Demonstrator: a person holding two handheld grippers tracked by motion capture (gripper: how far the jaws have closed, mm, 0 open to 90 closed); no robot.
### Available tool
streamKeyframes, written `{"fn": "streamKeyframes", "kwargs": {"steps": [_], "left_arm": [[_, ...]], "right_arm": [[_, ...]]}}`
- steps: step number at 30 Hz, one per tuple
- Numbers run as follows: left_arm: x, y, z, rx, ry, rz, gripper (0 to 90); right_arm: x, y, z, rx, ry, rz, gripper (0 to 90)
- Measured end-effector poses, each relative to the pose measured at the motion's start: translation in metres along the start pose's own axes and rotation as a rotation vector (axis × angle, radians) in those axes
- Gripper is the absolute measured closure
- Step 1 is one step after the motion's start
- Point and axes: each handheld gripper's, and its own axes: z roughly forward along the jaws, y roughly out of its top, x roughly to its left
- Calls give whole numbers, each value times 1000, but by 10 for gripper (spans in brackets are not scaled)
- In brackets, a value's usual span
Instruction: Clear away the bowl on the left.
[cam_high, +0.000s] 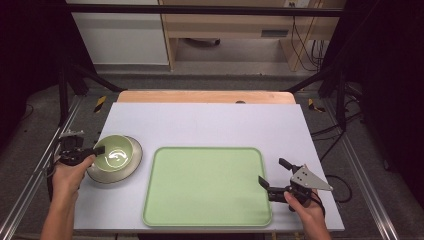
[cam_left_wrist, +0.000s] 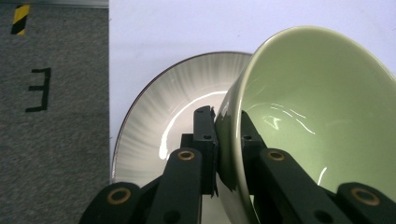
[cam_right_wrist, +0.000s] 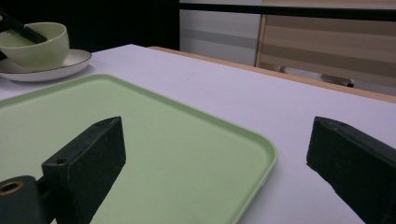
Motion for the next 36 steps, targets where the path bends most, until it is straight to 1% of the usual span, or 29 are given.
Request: {"fn": "streamKeyframes", "kwargs": {"steps": [1,5,7,10,11,14,16,17,22,24,25,27,29,32,33,35,36], "left_arm": [[0,0,0,0,0,0,830],[-10,6,-4,-9,-19,21,830],[-14,8,-5,-21,-36,26,830],[-19,10,-7,-32,-71,20,830],[-21,10,-8,-34,-79,24,830],[-28,12,-8,-34,-85,43,830],[-30,12,-8,-35,-86,46,830],[-33,13,-8,-39,-92,51,830],[-39,12,-6,-29,-109,63,830],[-43,13,-6,-31,-126,67,830],[-43,13,-6,-31,-126,67,830],[-47,14,-6,-34,-147,69,830],[-51,15,-7,-33,-159,74,830],[-57,14,-7,-38,-182,68,830],[-57,14,-7,-38,-182,68,830],[-65,13,-7,-38,-209,78,830],[-67,14,-8,-38,-211,82,830]], "right_arm": [[0,0,0,0,0,0,48],[0,0,0,0,3,-3,48],[0,0,0,-1,1,-3,48],[-2,0,-1,-5,-2,0,46],[-2,1,-1,-10,-4,1,46],[-2,1,-2,-14,-6,3,45],[-3,1,-3,-14,-4,-3,44],[-3,1,-3,-15,-4,-3,45],[-2,1,-3,-17,-1,-3,45],[-2,1,-2,-17,-2,-2,45],[-2,1,-2,-17,-2,-2,45],[-3,1,-2,-15,-2,0,45],[-3,1,-1,-15,-4,-3,45],[-3,1,-1,-11,-2,-9,45],[-3,1,-1,-11,-2,-9,45],[-1,1,0,-13,-1,-5,45],[-1,1,0,-12,3,-13,45]]}}
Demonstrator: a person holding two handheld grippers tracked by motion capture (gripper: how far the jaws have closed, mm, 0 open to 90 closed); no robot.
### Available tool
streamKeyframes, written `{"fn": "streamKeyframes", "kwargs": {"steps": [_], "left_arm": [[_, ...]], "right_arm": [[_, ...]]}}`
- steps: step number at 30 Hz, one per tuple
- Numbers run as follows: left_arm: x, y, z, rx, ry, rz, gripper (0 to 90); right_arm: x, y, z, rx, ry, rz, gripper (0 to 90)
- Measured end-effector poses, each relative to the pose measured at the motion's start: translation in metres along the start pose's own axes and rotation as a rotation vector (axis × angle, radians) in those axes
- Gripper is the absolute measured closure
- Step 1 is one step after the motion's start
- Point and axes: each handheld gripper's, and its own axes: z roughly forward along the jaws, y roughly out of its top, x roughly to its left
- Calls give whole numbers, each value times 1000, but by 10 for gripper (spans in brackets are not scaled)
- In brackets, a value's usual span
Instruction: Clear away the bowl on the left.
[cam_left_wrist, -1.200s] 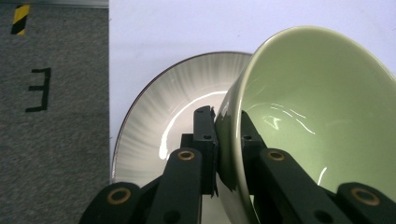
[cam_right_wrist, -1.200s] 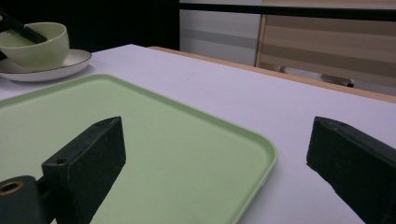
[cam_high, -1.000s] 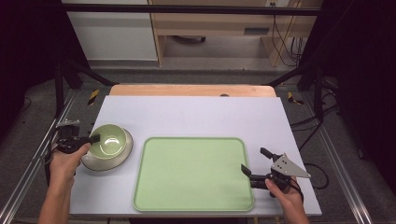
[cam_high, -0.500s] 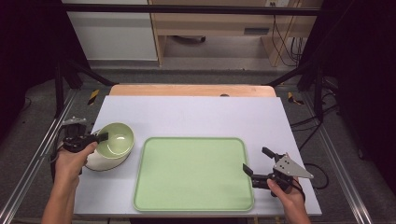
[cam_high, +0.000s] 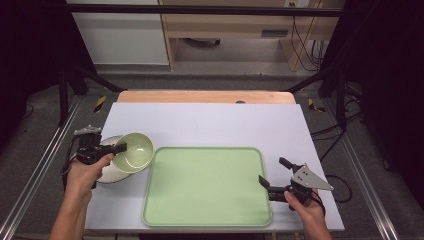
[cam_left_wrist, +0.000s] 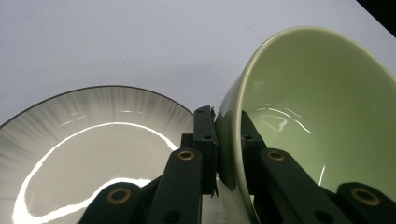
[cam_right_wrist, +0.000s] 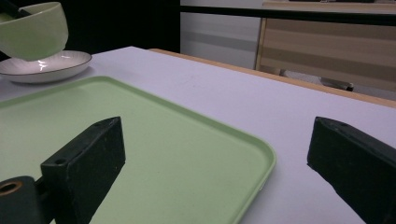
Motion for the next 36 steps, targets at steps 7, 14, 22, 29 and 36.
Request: {"fn": "streamKeyframes", "kwargs": {"steps": [7,14,22,29,36], "left_arm": [[-11,-2,2,7,-22,14,830],[-30,-4,9,23,-43,50,830],[-52,-7,24,39,-88,70,830],[-64,-6,33,33,-109,88,830],[-74,0,25,9,-120,104,830]], "right_arm": [[1,0,0,0,2,3,45],[1,1,0,-4,5,7,45],[1,1,1,-5,8,10,45],[2,1,1,-4,2,9,45],[-2,0,-2,0,-15,9,45]]}}
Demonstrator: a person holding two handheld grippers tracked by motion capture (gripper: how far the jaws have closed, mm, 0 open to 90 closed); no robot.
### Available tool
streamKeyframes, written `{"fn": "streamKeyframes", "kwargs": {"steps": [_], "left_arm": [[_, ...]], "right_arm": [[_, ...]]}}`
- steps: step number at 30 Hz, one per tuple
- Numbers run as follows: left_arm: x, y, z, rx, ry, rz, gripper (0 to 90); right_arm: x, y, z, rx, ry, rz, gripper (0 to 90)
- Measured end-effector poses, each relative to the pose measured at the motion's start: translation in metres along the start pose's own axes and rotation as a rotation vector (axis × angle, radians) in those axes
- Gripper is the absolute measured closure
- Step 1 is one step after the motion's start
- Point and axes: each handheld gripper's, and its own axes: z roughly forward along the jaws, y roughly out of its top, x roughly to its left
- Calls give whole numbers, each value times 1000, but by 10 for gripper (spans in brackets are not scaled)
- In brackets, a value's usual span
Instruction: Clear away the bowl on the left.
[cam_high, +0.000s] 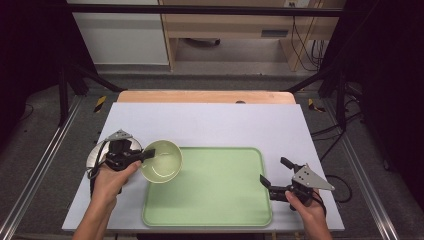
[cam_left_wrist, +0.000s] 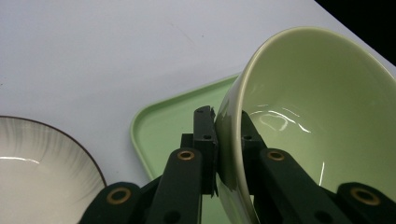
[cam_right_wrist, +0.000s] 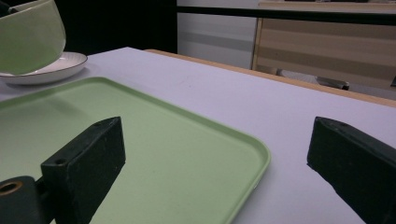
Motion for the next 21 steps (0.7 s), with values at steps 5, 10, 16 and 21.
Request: {"fn": "streamKeyframes", "kwargs": {"steps": [5,10,16,21], "left_arm": [[-7,5,2,-1,-22,11,830],[-21,16,12,9,-51,33,830],[-30,25,26,28,-79,43,830],[-37,26,35,51,-83,50,830]], "right_arm": [[2,0,0,-2,9,-5,45],[1,1,-2,-7,-1,6,45],[-2,0,-3,-9,-12,8,45],[-2,1,-3,-15,-15,12,45]]}}
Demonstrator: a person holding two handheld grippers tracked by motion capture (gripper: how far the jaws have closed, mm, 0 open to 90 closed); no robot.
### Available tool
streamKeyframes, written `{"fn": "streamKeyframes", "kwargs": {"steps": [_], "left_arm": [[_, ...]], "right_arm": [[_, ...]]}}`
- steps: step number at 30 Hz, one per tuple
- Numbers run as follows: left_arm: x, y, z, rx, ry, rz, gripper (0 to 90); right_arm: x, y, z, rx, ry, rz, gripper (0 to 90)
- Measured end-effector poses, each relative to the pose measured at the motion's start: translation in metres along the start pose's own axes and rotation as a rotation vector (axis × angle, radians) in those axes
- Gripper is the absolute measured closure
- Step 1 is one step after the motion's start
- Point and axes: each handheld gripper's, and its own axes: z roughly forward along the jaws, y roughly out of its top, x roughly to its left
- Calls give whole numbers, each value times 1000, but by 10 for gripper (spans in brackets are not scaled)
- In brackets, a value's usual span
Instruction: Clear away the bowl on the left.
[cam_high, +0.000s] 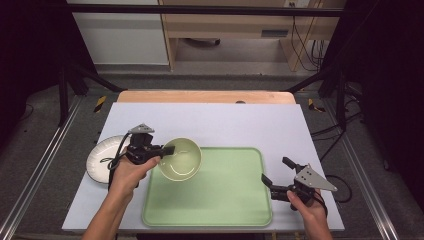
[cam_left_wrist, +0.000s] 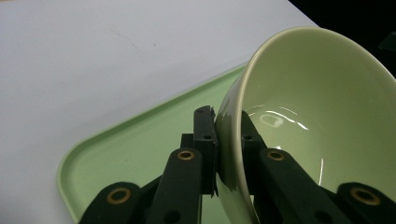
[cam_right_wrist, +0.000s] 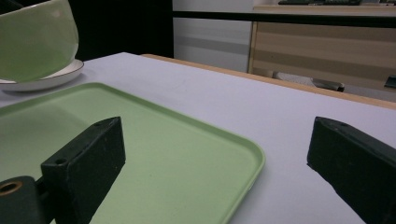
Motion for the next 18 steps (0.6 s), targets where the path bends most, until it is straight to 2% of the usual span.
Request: {"fn": "streamKeyframes", "kwargs": {"steps": [7,11,15,18], "left_arm": [[-11,-1,9,26,10,12,830],[-18,-3,15,55,7,35,830],[-19,-9,18,67,9,28,830],[-20,-13,21,82,8,27,830]], "right_arm": [[2,0,0,-2,3,-13,45],[2,0,1,2,-6,-11,49],[1,1,5,-3,-10,3,51],[2,1,6,2,-4,-6,51]]}}
